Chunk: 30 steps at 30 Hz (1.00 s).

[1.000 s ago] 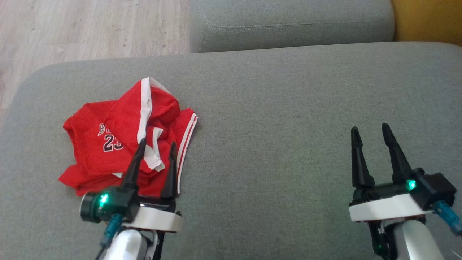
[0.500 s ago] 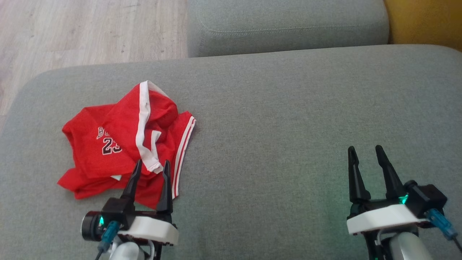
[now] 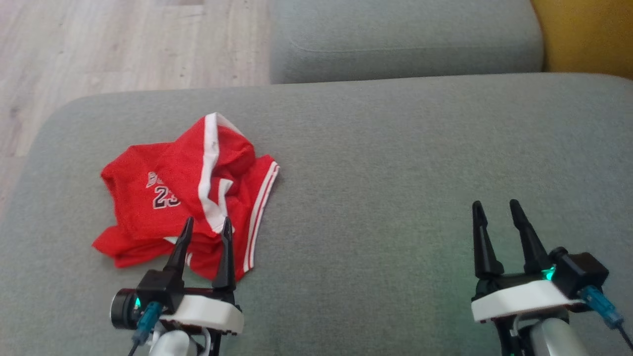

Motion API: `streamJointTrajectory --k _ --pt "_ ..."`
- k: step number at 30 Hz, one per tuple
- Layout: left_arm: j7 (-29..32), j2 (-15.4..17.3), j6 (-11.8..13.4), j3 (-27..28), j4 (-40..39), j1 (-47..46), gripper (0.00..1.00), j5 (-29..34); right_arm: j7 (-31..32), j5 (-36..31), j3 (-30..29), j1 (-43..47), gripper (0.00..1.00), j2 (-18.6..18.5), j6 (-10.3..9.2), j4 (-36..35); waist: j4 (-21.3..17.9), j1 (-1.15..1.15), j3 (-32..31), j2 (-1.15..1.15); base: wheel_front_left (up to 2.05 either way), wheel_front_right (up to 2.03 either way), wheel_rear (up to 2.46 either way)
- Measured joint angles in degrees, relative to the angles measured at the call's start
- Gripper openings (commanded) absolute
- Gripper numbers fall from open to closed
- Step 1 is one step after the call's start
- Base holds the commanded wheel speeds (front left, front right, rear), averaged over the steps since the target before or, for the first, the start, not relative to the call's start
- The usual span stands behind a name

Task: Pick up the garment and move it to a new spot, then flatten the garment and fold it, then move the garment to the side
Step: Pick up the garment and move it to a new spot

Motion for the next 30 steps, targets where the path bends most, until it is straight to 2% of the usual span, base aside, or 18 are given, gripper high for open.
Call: streamJointTrajectory --k 20,30 --pt "0.0 0.04 0.52 1.38 0.44 1.72 1.0 0.58 0.0 1.59 4.32 1.32 1.0 0.0 0.0 0.12 9.61 -0.01 -2.24 0.0 0.0 0.0 0.0" --pt "0.02 1.4 -0.07 0.98 0.85 1.32 1.0 1.99 0.0 1.94 5.2 1.27 1.0 0.0 0.0 0.11 11.0 0.0 -1.23 0.0 0.0 0.0 0.0"
